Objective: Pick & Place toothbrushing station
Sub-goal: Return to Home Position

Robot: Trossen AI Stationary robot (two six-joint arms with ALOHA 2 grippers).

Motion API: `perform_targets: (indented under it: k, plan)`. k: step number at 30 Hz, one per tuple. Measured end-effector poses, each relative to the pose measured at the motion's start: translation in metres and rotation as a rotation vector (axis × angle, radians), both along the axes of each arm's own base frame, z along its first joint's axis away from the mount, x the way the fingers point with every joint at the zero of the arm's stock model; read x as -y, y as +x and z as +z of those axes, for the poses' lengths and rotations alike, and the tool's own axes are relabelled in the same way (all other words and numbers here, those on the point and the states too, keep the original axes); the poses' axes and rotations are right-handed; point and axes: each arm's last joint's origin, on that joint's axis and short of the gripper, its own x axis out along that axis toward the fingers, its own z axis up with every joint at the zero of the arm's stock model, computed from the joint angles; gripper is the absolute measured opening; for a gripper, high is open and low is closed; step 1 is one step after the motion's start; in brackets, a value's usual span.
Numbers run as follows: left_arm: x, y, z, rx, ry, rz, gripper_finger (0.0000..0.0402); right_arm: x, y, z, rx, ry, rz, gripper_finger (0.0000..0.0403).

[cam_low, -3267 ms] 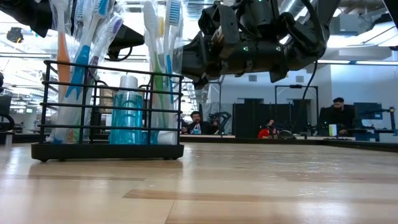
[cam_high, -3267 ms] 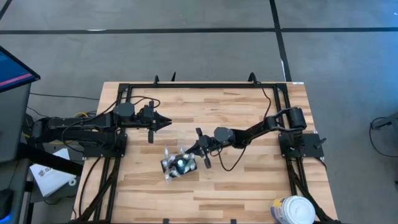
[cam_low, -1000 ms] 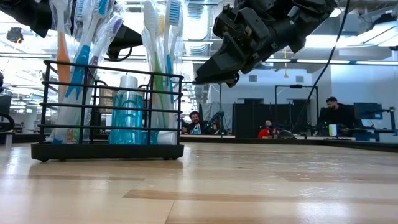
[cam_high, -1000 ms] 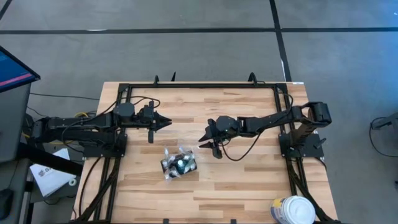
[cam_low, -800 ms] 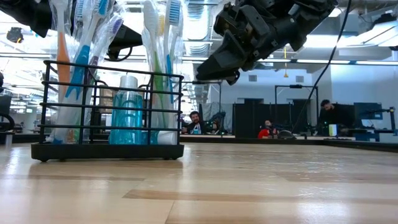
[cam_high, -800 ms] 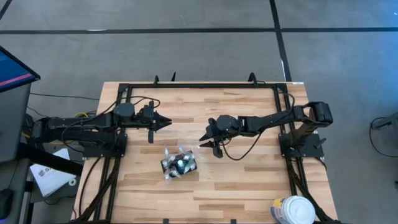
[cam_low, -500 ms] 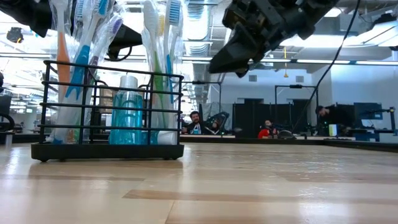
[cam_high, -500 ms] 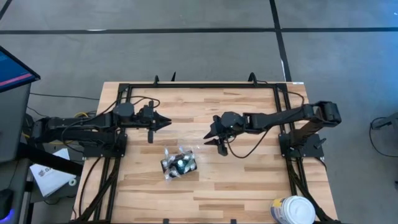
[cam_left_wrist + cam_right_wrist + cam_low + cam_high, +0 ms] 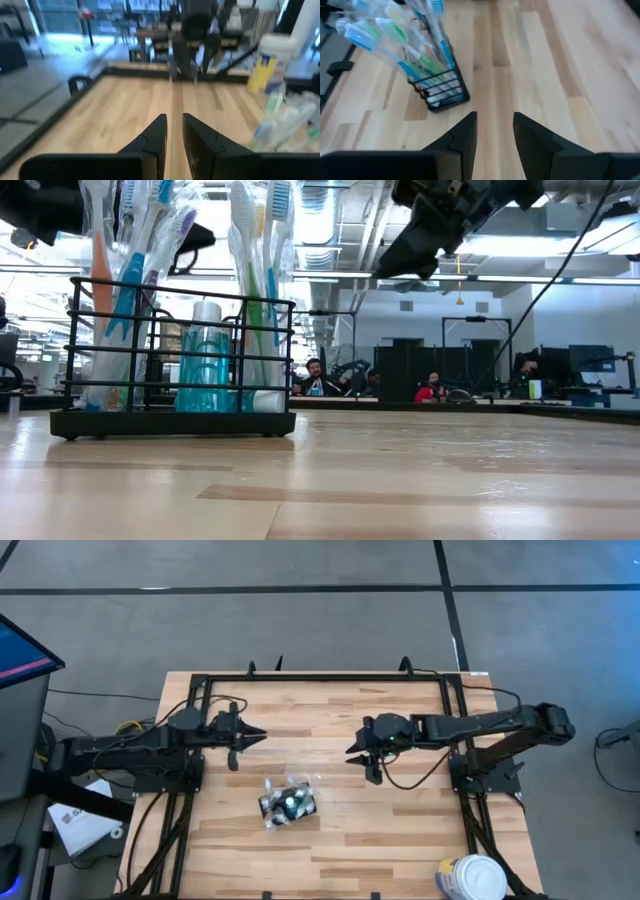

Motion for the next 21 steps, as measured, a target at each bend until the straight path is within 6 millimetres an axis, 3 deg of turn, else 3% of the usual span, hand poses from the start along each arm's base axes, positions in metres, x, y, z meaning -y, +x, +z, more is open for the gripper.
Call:
perform_targets:
  k: [13,21]
  plan:
    - [0.008,-0.042,-0.001,0.201,0.044,0.011,0.0053,-0.014,-0.034,0.021,-0.043,-0.064,-0.092,0.0118]
    - [0.012,-0.057,-0.004,0.188,0.041,0.011,0.0053,-0.029,-0.053,0.032,-0.023,-0.126,-0.145,0.0118]
